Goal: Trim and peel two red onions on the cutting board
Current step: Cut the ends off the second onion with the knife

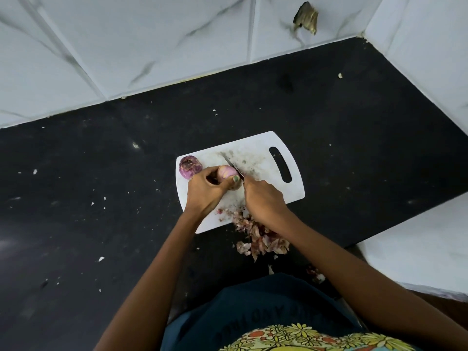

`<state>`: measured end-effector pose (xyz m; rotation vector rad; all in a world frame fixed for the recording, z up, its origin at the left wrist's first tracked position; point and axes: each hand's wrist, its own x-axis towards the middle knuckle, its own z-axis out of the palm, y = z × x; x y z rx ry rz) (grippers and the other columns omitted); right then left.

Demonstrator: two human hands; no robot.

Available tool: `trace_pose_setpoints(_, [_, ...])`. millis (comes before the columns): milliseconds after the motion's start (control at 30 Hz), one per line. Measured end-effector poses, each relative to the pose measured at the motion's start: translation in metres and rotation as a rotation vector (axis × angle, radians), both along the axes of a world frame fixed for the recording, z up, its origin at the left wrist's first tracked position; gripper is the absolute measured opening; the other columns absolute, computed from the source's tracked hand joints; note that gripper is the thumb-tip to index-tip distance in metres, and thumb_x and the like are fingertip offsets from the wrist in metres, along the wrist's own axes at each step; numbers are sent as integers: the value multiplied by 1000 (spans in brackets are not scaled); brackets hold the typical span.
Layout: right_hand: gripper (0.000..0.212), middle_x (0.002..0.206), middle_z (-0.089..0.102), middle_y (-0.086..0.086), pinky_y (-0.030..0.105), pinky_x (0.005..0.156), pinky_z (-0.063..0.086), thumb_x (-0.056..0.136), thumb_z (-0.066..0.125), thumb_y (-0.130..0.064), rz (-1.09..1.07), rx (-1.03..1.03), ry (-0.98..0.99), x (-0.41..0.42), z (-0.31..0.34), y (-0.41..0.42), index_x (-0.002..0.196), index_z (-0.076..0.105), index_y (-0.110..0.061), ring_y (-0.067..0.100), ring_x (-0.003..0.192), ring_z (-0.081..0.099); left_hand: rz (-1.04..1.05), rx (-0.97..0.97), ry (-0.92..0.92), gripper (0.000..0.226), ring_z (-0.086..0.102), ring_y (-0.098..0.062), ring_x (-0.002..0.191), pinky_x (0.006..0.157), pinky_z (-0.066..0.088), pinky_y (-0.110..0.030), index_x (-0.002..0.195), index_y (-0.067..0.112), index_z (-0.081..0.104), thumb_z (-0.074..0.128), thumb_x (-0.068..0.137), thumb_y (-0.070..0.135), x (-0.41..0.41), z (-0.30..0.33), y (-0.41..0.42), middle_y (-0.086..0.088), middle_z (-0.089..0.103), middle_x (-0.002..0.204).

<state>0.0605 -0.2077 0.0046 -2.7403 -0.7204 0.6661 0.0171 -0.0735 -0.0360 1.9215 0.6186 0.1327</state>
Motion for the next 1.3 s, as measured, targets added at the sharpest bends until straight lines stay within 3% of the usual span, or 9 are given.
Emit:
trace_pose_setpoints(267, [31,110,61,17,37,70,37,96,31,-6,23,-84,-13,0,7,-16,126,41,-6,35,100,60,-66,42,45,39,66,-13,87,69,47,-12,110,11,69,74,80,36,2,1,-14,1,71,96])
trace_pose_setpoints(333, [30,113,60,17,37,70,36,96,32,-7,-3,-110,39,6,10,-15,124,43,-6,35,103,58,-75,152,55,44,64,-13,88,72,47,-15,114,12,68,72,81,41,3,3,-16,0,70,100])
trace_pose_setpoints(433, [26,111,58,17,37,69,36,95,34,-7,-21,-114,90,10,10,-19,119,45,-5,35,100,57,-89,311,-19,57,58,-18,104,88,50,-31,131,14,56,71,82,39,-2,7,-30,-6,58,122])
trace_pose_setpoints(600, [26,114,57,16,36,70,38,96,38,-9,-20,-117,131,13,14,-19,120,47,-4,34,102,57,-202,580,-139,62,53,-25,120,87,52,-39,136,12,50,76,80,20,-17,1,-46,-7,53,137])
trace_pose_setpoints(667, [27,115,57,15,35,71,38,96,38,-9,-15,-129,145,15,15,-16,121,47,-4,32,102,57,-204,614,-137,58,56,-30,115,82,53,-41,133,8,53,75,81,19,-13,1,-44,-11,56,133])
trace_pose_setpoints(900, [30,115,57,16,35,71,39,95,38,-6,0,-133,153,16,21,-14,123,46,-3,33,102,58,-190,493,-24,62,59,-31,105,88,47,-37,133,8,53,77,78,23,7,10,-14,-15,62,120])
trace_pose_setpoints(1300, [29,111,58,16,35,68,36,94,36,-4,-21,-123,93,11,9,-13,122,45,-5,32,99,58,-175,336,34,61,63,-26,104,94,52,-39,133,9,53,76,78,19,17,9,-5,-11,63,122])
